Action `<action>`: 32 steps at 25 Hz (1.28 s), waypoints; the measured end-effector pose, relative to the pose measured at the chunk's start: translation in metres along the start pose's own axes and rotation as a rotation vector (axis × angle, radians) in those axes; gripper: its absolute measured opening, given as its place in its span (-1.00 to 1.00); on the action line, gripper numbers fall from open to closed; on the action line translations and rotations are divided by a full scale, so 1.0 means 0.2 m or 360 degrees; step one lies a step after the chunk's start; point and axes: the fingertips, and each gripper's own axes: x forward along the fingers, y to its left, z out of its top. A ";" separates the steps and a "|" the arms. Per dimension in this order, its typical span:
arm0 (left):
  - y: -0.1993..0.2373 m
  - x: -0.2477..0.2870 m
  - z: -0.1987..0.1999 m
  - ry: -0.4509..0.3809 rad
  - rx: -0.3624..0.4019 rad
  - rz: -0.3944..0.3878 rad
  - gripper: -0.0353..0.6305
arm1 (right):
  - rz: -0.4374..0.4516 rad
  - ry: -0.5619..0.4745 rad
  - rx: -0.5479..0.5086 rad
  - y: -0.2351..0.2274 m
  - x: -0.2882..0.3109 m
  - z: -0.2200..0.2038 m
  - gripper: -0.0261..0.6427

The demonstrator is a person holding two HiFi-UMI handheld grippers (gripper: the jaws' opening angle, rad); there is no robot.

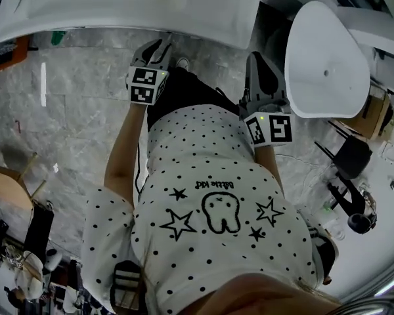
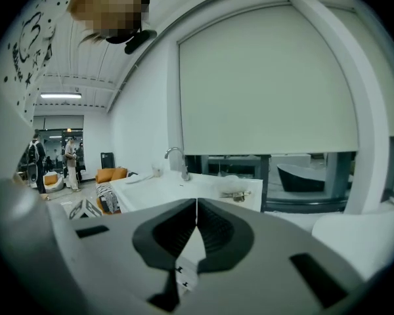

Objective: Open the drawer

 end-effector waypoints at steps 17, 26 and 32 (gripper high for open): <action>0.26 0.81 -0.58 0.0357 -0.0031 0.0198 -0.45 | 0.0092 0.0226 0.0171 0.08 0.13 -0.30 -0.88; 0.38 1.04 -0.70 0.0440 -0.0125 0.0285 -0.41 | 0.0022 0.0321 0.0239 0.02 0.15 -0.46 -0.88; 0.40 1.05 -0.72 0.0394 -0.0128 0.0227 -0.47 | 0.0018 0.0354 0.0261 0.07 0.17 -0.50 -0.88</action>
